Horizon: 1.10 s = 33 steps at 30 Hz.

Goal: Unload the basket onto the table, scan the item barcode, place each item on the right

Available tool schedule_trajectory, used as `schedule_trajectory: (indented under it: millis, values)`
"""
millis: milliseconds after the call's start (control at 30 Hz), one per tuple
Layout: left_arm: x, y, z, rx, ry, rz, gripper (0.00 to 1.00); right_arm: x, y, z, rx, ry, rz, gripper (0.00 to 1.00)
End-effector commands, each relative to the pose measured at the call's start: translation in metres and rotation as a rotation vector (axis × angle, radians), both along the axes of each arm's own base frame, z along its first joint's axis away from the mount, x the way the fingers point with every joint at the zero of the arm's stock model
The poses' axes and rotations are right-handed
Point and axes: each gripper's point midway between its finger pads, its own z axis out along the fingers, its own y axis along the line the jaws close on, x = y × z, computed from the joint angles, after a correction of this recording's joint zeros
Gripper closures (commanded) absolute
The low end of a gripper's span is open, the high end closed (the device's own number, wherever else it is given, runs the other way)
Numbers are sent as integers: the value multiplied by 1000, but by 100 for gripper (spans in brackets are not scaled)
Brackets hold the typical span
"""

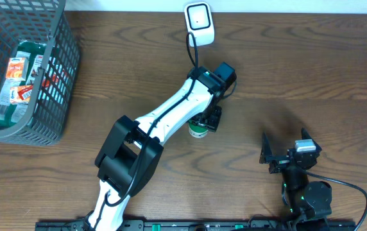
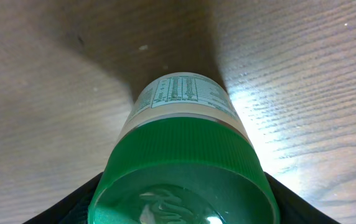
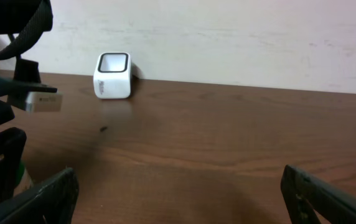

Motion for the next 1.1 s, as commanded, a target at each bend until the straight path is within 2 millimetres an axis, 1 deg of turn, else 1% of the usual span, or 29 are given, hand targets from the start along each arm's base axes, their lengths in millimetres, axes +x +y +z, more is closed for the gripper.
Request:
schedule_trajectory:
  millis: [0,133,167,233,600,667,833,933,1000,1067]
  values:
    - [-7,1,6,0,16,136,36,0,-3,-1,16,6,-15,1]
    - [-18,-9,7,-59,80,155,35,0,-3,-1,16,6,-15,1]
    - [-19,-10,7,-65,91,156,32,0,-3,-1,16,6,-15,1]
    - [-21,-9,7,-58,95,155,29,0,-3,-1,16,6,-15,1]
    - [-21,-8,7,-49,99,204,29,0,-3,-1,16,6,-15,1]
    - [-21,-8,7,-50,98,197,24,0,-3,-1,16,6,-15,1]
    - [-22,-8,8,-50,99,197,18,0,-3,-1,15,7,-15,1]
    - [-18,-8,16,-68,81,199,14,0,-3,-1,15,7,-15,1]
    - [-13,-10,29,-97,53,204,14,0,-3,-1,15,7,-15,1]
    - [-5,-9,48,-131,10,211,14,0,-3,-1,16,6,-15,1]
